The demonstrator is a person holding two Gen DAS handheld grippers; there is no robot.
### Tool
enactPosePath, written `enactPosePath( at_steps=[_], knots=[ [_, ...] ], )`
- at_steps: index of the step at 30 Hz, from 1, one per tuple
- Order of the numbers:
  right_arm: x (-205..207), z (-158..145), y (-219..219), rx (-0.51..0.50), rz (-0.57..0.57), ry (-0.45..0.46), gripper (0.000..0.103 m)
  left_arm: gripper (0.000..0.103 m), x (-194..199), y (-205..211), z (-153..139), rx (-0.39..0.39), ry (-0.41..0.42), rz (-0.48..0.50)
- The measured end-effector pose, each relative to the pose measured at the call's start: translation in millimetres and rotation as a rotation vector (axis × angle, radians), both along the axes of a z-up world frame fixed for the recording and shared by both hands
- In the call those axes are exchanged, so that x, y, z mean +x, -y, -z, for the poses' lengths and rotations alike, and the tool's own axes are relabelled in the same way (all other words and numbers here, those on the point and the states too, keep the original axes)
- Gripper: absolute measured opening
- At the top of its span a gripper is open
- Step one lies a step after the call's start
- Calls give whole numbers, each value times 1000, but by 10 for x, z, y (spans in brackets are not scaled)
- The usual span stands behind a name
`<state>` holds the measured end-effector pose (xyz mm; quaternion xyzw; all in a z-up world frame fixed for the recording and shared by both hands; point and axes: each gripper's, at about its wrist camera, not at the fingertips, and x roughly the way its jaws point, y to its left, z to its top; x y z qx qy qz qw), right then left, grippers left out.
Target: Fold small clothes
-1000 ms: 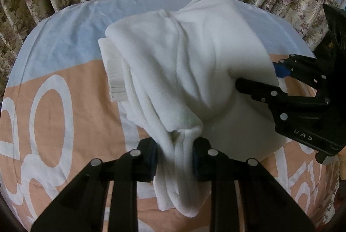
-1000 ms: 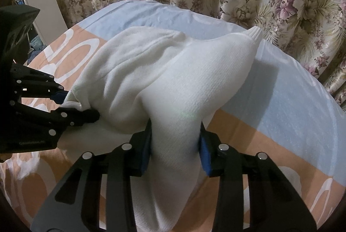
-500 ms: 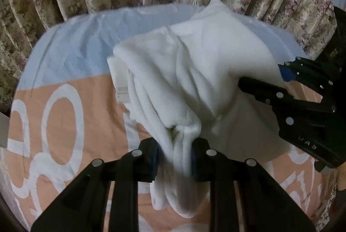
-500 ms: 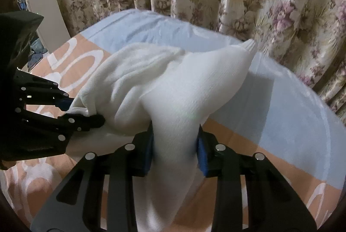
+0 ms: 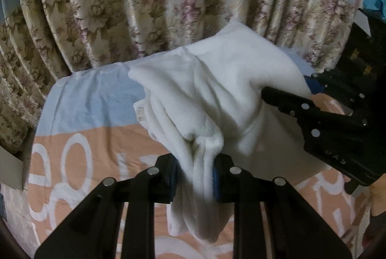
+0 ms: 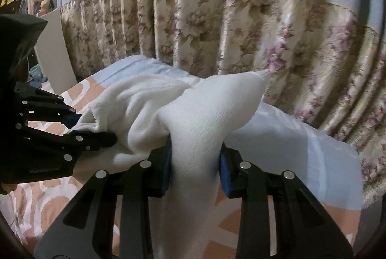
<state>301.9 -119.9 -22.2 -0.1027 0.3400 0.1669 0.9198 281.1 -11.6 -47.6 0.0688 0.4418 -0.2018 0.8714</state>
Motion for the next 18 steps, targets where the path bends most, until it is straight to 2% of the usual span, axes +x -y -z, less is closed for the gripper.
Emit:
enactPosePath(
  at_steps=[5, 8, 13, 18],
  knots=[
    [-323, 29, 310, 1, 23, -19, 33, 23, -303, 351, 186, -20, -54, 32],
    [-518, 211, 487, -18, 28, -62, 33, 23, -425, 494, 439, -35, -101, 37],
    [-734, 736, 672, -66, 27, -182, 34, 23, -598, 674, 930, -8, -173, 36],
    [-861, 1076, 745, -69, 41, -236, 37, 25, -685, 673, 1117, 2, -176, 29]
  ],
)
